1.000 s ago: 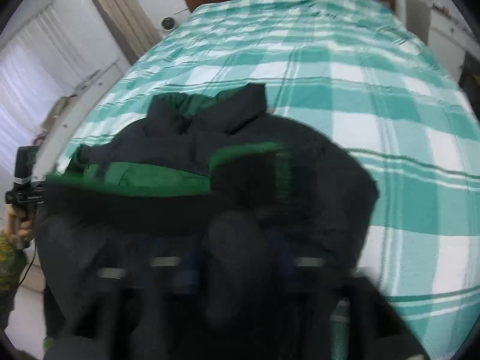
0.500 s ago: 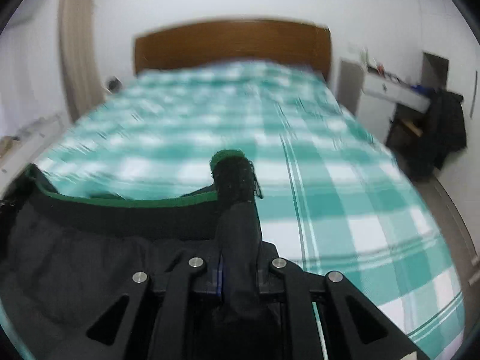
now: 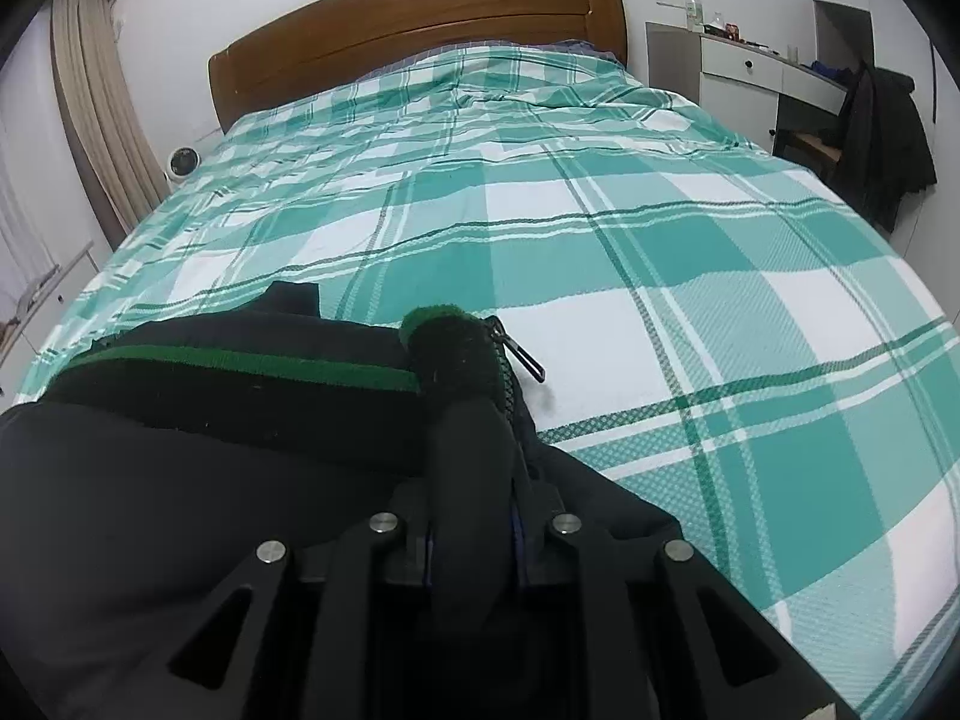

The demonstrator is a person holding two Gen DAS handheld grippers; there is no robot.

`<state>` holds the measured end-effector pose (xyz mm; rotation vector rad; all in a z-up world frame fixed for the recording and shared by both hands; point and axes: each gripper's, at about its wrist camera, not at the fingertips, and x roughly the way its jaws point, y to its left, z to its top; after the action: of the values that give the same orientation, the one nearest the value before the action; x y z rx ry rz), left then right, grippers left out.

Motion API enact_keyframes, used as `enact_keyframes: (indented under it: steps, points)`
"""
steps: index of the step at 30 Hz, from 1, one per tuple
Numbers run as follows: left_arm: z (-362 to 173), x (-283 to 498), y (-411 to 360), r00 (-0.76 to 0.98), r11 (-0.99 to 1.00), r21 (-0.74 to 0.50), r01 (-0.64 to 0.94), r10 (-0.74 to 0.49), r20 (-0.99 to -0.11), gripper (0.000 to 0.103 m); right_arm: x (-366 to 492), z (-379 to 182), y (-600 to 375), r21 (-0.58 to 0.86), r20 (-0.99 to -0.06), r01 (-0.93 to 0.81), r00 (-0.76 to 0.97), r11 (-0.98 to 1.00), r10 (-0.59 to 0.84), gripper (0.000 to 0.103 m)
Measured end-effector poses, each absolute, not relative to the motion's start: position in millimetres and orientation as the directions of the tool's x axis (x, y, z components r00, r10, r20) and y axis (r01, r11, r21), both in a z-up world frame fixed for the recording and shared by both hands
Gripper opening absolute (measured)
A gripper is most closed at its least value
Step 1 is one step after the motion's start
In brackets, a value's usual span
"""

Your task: Fold large clothes

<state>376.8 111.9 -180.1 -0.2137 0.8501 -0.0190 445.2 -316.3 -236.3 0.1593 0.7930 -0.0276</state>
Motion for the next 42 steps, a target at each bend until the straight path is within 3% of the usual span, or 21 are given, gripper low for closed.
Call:
enact_keyframes:
  steps: [42]
  points:
    - [-195.1,377.6,132.9,0.676,0.920,-0.388,-0.061,-0.247,-0.694,0.030,451.2,-248.1,-323.6,0.212,-0.687,0.093,0.722,0.973,0.080,0.018]
